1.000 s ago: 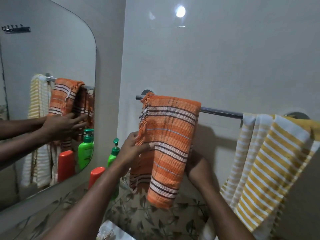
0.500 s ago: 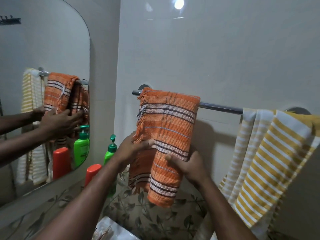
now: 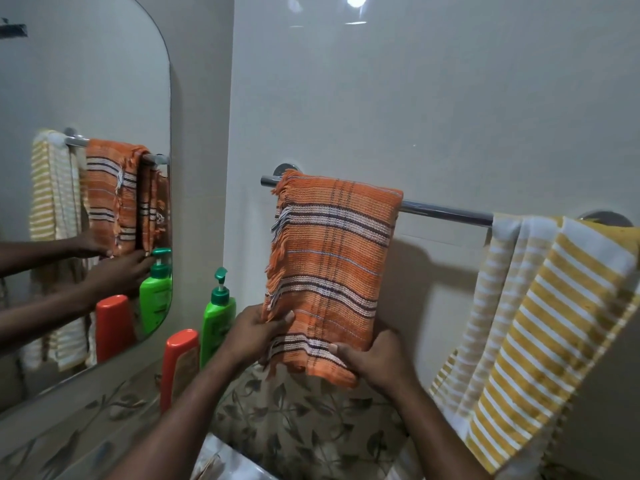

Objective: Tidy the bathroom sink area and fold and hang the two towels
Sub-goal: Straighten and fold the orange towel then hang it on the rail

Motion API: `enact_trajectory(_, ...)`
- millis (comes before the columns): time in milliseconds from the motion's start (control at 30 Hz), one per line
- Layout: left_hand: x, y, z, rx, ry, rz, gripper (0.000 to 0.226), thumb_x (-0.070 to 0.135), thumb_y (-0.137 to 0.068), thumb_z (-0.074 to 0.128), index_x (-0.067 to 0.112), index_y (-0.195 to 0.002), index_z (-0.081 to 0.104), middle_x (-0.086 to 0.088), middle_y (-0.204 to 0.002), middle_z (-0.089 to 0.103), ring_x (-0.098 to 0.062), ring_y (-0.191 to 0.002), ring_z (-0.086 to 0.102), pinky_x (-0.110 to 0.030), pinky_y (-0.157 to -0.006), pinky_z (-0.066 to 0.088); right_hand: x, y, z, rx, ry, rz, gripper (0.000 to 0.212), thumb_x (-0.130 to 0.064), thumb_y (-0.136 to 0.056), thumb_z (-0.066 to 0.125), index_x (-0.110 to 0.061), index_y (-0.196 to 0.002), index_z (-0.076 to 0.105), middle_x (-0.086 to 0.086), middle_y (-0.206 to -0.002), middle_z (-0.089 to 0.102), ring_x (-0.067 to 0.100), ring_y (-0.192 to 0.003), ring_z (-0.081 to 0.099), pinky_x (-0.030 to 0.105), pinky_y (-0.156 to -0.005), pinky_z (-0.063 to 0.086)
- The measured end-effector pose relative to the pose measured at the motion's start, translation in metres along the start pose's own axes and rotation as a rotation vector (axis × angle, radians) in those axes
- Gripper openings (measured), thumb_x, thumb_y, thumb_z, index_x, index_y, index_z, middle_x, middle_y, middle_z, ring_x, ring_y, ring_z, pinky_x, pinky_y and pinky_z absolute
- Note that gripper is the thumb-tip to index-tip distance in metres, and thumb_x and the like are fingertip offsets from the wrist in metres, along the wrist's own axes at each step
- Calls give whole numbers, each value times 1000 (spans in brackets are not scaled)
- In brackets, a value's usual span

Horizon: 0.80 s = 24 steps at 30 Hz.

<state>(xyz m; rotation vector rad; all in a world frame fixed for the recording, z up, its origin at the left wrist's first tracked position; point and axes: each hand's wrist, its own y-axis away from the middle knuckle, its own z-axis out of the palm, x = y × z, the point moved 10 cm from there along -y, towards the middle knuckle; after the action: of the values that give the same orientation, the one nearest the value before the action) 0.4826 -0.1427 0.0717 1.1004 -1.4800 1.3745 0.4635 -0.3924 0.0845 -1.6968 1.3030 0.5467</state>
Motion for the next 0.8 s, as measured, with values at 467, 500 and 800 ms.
enact_trajectory(467,-13,5,-2,-23,-54,-15,62,57,-63,88,21,-111,77,1,-105,83,-21,-95,81,-40,-87,63,21,3,-11,100,231,108,67,-74,-63,83,-9,-63,67,0,-54,67,13,-43,60,31,-43,40)
enact_trajectory(500,-20,7,-2,-42,-113,-32,58,50,-61,94,19,-109,79,0,-102,84,-21,-91,81,-38,-83,64,19,4,-10,100,237,103,64,-69,-67,87,-8,-62,66,2,-53,66,11,-43,60,27,-41,37)
enact_trajectory(800,-33,3,-23,196,-316,-59,16,-14,-78,82,2,-77,78,-11,-70,79,-26,-63,76,-34,-60,63,12,11,-7,134,317,67,61,-55,-75,90,-12,-59,50,-4,-51,49,4,-41,41,17,-44,37)
